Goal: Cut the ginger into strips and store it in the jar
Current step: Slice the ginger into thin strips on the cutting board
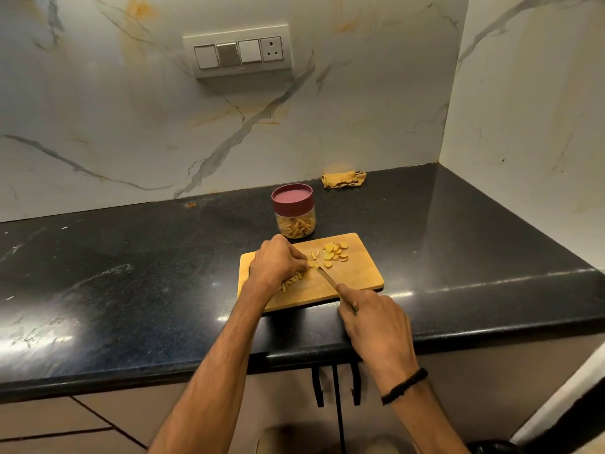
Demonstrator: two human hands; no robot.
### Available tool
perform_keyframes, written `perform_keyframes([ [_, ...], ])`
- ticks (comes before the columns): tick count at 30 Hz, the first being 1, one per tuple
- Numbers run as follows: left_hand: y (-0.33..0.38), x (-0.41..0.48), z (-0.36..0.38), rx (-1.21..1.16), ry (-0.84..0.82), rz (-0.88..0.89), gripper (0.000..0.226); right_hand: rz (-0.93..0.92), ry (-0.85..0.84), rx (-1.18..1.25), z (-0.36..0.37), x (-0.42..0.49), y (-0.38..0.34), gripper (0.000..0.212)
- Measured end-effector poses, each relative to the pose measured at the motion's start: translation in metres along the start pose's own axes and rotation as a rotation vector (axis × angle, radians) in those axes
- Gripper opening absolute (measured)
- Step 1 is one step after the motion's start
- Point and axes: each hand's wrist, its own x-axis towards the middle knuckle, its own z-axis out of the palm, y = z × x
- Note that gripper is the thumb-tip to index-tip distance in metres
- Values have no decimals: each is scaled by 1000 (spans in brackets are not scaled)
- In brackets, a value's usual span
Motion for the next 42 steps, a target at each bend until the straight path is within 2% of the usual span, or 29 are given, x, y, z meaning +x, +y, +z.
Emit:
perform_keyframes([
  [6, -2, -8, 0, -46, 65, 8, 29, 1, 19, 135, -13, 4, -7, 40],
  [10, -5, -12, -2, -5, 142, 40, 25, 25, 49, 145, -8, 19, -14, 40],
  [17, -8, -12, 6, 83, 103, 78, 21, 32, 52, 187, 6, 34, -20, 40],
  [34, -9, -7, 8, 168, 73, 111, 21, 4, 67, 130, 20, 37, -21, 41],
  [42, -8, 3, 16, 283, 95, 86, 19, -37, 58, -38, 21, 35, -31, 35],
])
